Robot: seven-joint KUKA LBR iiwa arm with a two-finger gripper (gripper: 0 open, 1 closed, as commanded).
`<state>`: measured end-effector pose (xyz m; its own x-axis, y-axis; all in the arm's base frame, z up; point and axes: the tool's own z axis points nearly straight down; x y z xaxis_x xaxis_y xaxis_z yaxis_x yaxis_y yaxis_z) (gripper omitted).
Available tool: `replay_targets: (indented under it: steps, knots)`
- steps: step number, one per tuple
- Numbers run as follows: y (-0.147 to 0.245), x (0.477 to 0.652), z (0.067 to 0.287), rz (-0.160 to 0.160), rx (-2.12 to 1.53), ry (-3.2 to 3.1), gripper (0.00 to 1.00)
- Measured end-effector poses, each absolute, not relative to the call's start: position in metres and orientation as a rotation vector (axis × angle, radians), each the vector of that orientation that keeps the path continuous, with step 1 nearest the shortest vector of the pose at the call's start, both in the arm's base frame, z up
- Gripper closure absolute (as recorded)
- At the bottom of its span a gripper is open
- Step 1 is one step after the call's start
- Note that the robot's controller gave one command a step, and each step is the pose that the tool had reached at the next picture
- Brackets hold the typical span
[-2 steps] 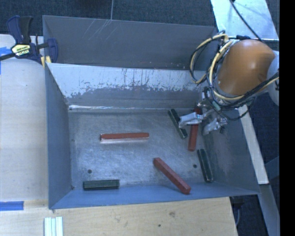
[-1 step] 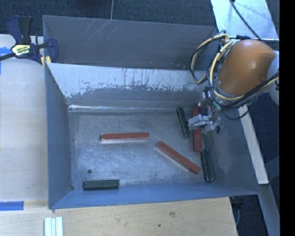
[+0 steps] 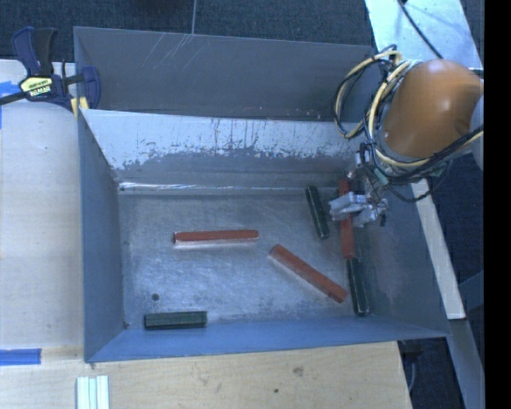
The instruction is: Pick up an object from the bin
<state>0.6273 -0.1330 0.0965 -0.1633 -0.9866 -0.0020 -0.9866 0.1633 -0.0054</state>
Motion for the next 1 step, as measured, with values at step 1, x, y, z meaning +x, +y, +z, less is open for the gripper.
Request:
replay_targets:
  steps: [1]
  knots:
    - [-0.1335,0.6300,0.1838,-0.013,-2.024,2.392,1.00]
